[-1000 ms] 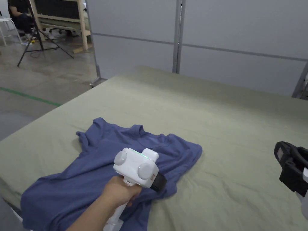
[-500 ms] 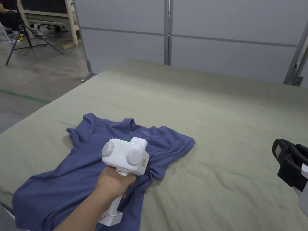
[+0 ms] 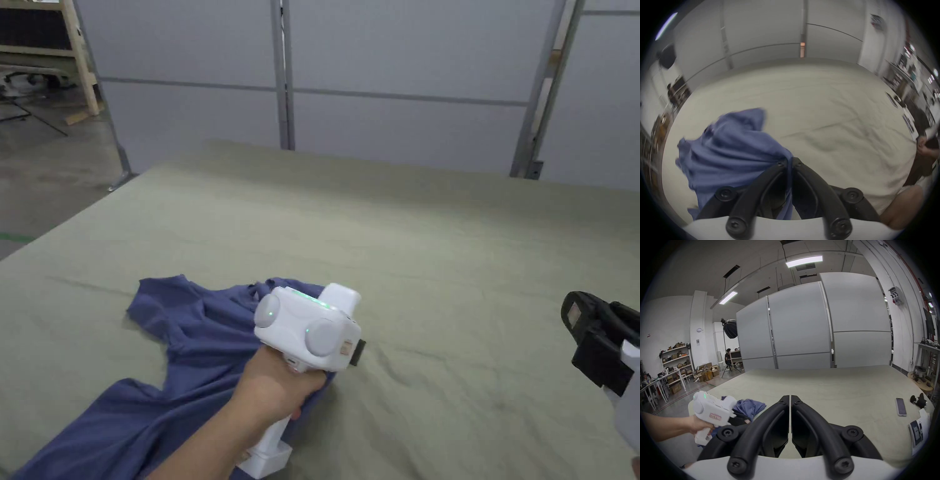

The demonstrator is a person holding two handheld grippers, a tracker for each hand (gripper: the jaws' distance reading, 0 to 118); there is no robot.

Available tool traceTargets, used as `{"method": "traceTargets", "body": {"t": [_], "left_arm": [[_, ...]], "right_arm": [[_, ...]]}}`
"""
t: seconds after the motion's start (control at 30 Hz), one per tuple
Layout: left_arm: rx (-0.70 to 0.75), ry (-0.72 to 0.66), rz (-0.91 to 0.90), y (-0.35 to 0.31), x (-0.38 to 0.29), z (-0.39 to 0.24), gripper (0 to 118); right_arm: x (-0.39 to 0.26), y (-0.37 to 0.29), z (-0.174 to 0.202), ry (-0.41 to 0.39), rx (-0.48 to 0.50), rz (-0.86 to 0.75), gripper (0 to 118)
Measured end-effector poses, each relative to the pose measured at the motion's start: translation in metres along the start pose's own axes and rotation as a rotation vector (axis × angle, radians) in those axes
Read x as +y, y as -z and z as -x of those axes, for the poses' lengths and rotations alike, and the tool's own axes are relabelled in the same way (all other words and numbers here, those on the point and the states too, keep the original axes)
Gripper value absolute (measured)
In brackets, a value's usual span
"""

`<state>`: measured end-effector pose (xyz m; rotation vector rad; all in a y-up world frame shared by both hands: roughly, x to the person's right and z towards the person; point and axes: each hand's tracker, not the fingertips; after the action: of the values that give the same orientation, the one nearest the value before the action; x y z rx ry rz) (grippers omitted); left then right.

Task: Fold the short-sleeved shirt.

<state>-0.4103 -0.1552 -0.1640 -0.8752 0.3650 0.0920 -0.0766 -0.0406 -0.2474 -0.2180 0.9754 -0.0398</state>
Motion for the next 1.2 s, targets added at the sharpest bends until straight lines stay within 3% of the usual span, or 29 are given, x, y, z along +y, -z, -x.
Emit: {"method": "traceTargets", "body": {"t": [0.17, 0.33, 0.5, 0.63, 0.8, 0.83, 0.87, 0.9, 0.97, 1.0, 1.1, 1.2], "left_arm": [[-0.208, 0.081, -0.039, 0.024, 0.038, -0.130, 4], [-0.405, 0.345, -0.040, 0.026, 0.061, -0.293, 4], [-0.569, 0.707, -0.002, 0.002, 0.017, -0.420, 3], [-0.519, 0.809, 0.037, 0.014, -0.017, -0.456, 4], [-0.487, 0.754, 0.026, 0.009, -0.016, -0.439, 5], [-0.487, 0.736, 0.021, 0.003, -0.013, -0.433, 19], [-0.484, 0.713, -0.008, -0.003, -0.009, -0.426, 57], [-0.481, 0.664, -0.037, -0.015, -0.002, -0.415, 114], [-0.509, 0.550, -0.048, -0.037, 0.012, -0.387, 118], [-0.624, 0.485, -0.189, -0.057, 0.025, -0.366, 118], [-0.634, 0.250, -0.259, -0.122, 0.049, -0.292, 118], [-0.479, 0.128, -0.500, -0.191, 0.032, -0.197, 118]], "right_arm": [[0.013, -0.042, -0.043, 0.032, -0.100, -0.048, 5], [0.028, -0.107, -0.089, 0.006, -0.248, -0.093, 5], [0.033, -0.159, -0.128, 0.016, -0.357, -0.121, 5], [0.027, -0.178, -0.145, 0.047, -0.399, -0.114, 5], [0.023, -0.187, -0.148, 0.054, -0.412, -0.108, 5], [0.023, -0.188, -0.148, 0.054, -0.412, -0.108, 5], [0.024, -0.189, -0.148, 0.058, -0.409, -0.109, 5], [0.025, -0.190, -0.147, 0.064, -0.407, -0.114, 5], [0.028, -0.193, -0.142, 0.073, -0.397, -0.123, 5], [0.030, -0.195, -0.139, 0.074, -0.390, -0.129, 5], [0.036, -0.204, -0.125, 0.064, -0.371, -0.142, 5], [0.040, -0.214, -0.105, 0.008, -0.346, -0.150, 5]]}}
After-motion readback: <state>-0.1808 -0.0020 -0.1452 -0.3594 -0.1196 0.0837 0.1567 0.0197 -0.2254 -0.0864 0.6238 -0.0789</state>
